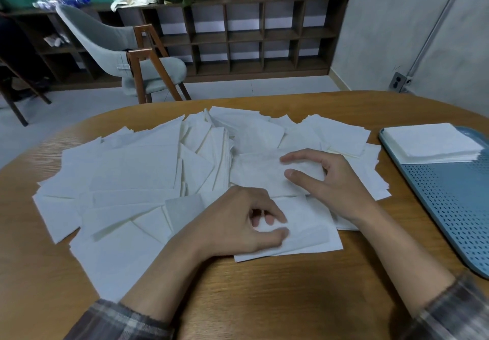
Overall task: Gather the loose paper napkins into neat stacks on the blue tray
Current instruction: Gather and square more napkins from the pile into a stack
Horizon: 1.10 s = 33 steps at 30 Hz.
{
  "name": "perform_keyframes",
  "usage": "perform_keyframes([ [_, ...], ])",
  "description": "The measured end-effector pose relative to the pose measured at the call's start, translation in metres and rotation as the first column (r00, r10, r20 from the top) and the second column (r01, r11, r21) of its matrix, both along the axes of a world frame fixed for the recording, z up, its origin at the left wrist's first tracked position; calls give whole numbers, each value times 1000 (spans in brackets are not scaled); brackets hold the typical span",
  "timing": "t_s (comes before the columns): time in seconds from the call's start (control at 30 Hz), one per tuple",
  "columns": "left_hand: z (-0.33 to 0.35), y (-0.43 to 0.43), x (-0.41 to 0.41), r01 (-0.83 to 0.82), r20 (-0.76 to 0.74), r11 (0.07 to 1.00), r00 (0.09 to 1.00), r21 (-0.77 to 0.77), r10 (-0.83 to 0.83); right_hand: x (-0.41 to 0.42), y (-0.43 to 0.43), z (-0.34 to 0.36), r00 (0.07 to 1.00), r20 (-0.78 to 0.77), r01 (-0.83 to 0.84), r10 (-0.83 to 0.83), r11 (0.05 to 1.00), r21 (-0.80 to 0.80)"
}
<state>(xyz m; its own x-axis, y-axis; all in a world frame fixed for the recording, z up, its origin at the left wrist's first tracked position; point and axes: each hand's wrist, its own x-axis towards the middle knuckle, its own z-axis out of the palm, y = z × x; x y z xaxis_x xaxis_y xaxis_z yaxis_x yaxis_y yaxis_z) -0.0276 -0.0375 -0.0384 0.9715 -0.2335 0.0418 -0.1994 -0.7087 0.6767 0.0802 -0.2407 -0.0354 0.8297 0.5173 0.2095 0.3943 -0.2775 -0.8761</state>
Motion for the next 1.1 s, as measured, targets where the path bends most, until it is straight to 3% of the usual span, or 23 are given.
perform_keyframes([
  [0.13, 2, -1, -3, 46, -32, 999, 998, 14, -46, 0, 0, 0, 1000, -6, 4, -4, 1000, -9],
  [0.27, 2, -2, -3, 45, -14, 990, 999, -130, -47, 0, 1, 1, 1000, -11, -7, 7, 1000, 1],
  [0.4, 14, 5, -4, -74, -22, 954, 997, -291, 70, -1, 0, 7, 990, -112, -70, 84, 990, 125],
  [0.57, 19, 12, -2, -245, 31, 834, 954, -495, 299, -7, -1, 11, 969, -177, -137, 174, 969, 205],
  [0.7, 18, 12, 0, -270, 52, 827, 940, -493, 338, -12, 3, 12, 987, -131, -65, 90, 981, 181],
  [0.9, 12, 12, 4, -336, 82, 819, 905, -465, 418, -8, 3, 11, 982, -188, 44, -5, 978, 205],
  [1.1, 14, 10, 5, -331, 108, 782, 887, -528, 449, -15, 4, 15, 977, -178, -77, 113, 977, 200],
])
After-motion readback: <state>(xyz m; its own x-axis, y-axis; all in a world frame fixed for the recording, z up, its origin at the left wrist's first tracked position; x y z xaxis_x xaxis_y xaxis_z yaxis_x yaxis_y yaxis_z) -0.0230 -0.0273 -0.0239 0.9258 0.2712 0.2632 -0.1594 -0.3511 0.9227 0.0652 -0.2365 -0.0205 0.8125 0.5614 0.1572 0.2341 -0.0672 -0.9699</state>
